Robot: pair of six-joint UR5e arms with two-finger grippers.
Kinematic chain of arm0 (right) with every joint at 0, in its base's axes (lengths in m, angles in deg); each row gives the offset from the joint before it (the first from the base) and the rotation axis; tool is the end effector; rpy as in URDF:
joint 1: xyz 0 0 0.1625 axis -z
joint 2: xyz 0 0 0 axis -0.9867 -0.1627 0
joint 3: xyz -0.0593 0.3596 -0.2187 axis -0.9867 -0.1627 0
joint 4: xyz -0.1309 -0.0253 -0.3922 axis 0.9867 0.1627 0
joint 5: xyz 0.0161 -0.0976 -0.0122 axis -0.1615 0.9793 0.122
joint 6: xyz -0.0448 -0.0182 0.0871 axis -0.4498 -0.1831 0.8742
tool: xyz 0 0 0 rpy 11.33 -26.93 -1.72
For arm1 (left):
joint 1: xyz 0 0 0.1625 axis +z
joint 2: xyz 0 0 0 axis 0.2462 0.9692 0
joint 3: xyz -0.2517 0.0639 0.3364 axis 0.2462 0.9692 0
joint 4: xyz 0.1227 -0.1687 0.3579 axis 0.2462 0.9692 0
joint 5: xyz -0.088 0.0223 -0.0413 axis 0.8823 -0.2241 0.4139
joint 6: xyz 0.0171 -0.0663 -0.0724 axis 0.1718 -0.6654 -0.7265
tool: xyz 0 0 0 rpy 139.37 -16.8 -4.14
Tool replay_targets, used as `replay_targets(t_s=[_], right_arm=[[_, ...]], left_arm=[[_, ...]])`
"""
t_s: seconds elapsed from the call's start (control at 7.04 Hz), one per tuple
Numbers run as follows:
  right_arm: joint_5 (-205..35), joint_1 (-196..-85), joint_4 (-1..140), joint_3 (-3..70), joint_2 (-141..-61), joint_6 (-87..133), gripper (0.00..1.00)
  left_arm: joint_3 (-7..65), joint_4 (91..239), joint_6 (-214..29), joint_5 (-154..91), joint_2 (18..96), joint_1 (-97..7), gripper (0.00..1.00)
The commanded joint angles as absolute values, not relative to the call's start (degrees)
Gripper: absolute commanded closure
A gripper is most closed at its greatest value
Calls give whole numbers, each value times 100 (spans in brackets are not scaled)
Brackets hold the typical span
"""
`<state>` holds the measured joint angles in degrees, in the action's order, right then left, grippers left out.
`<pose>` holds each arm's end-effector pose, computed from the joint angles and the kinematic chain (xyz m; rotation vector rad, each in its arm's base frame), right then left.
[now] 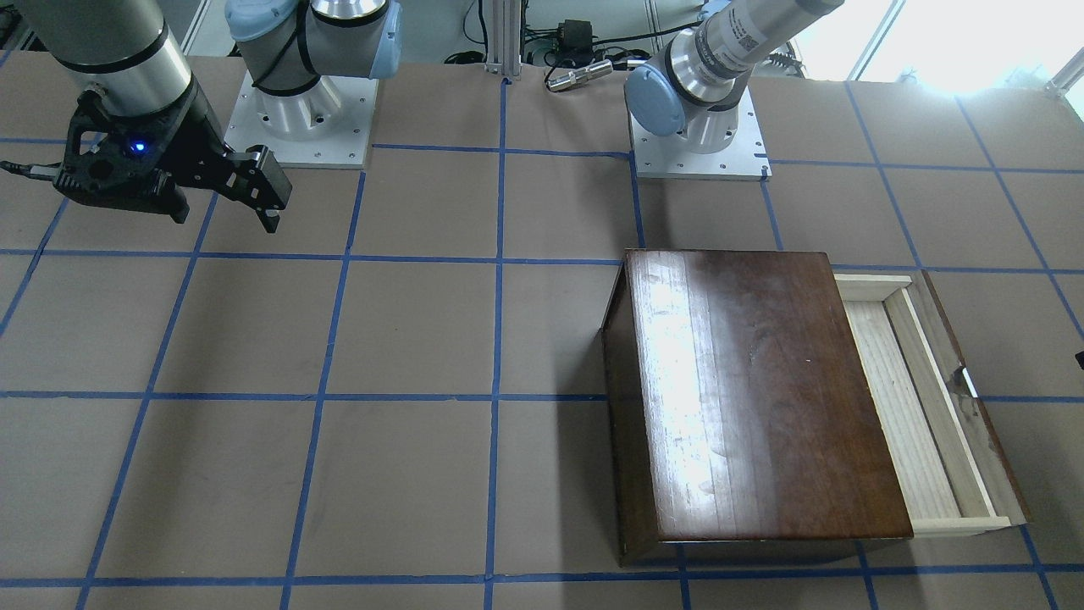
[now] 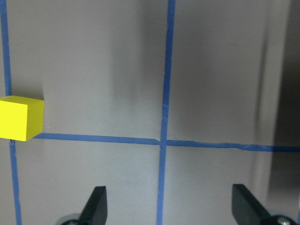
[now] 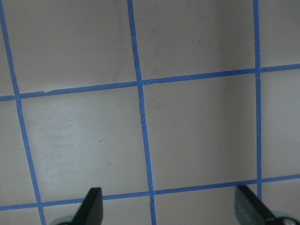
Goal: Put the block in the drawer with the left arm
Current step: 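Release the handle and move the left gripper toward the yellow cube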
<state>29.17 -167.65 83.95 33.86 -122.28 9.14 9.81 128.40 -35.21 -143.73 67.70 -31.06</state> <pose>0.1065 -0.4870 0.4723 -0.1507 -3.1222 -0.0171 0.3942 -0.5863 0.3490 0.0559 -3.1332 -0.0436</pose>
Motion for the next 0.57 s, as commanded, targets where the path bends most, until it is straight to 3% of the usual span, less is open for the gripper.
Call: replay_targets(t_s=[0.0,0.43], right_arm=[[2923,-16765,8395,3386,-12228,914,0],[2915,-16765,8395,3386,-12228,914,0]], left_arm=[[466,12605,-2735,-14399,7393,-2865,5],[-369,12524,-1891,-14391,8220,-2558,5]])
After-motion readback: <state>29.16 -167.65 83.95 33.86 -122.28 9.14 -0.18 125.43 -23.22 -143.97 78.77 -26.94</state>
